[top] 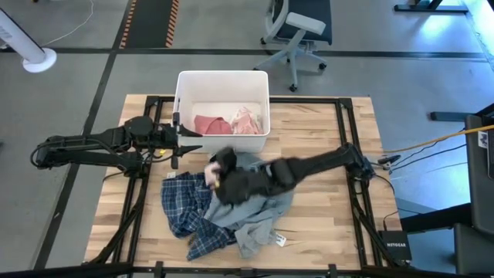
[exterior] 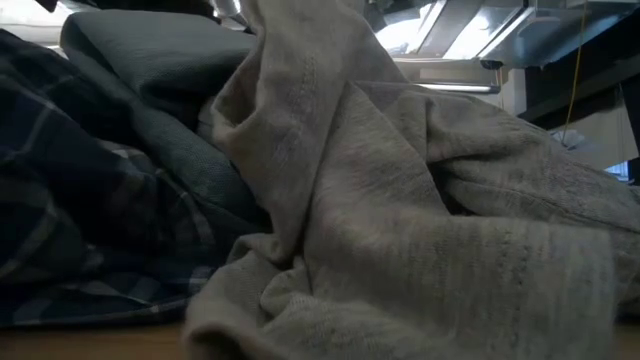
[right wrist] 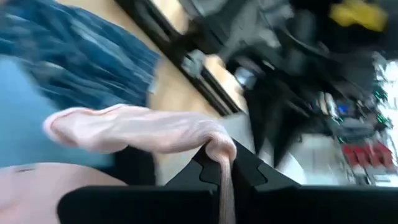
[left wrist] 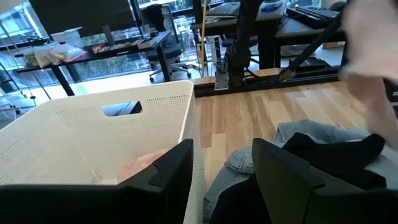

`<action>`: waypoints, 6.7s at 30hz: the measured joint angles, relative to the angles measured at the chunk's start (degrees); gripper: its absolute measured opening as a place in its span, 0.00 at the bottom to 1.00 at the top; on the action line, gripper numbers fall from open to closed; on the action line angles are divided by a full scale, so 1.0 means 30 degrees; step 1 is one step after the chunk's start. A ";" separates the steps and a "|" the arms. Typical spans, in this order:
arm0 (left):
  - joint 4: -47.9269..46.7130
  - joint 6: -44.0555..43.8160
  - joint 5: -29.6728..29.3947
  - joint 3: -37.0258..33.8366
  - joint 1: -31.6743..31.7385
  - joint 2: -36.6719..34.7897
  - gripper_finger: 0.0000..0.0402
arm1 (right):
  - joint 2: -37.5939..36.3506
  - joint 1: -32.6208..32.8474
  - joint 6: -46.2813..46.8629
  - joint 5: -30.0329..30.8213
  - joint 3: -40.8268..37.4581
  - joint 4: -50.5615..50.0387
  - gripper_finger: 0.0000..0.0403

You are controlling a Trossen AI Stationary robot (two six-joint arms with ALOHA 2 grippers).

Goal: Sort clothes
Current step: Put the pink sock into the white bin, then put the gray pants into the white bin

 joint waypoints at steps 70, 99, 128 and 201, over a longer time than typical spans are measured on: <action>-0.0328 -0.0005 0.0003 -0.0007 0.0002 0.0000 0.40 | -0.1848 -0.8763 0.4239 -0.3182 0.0253 -0.4497 0.55; -0.0731 -0.0241 0.0005 -0.0007 0.0004 0.0000 0.40 | -0.1921 -0.1349 1.1295 -0.6034 -0.0823 -0.9516 0.55; -0.0556 -0.0175 0.0005 -0.0007 -0.0003 0.0000 0.40 | -0.1848 0.4713 1.9496 -0.7318 -1.2464 0.1404 0.55; -0.0563 -0.0007 0.0005 -0.0007 -0.0014 0.0000 0.40 | -0.0457 0.0493 0.7663 0.0376 0.0260 -0.5400 0.09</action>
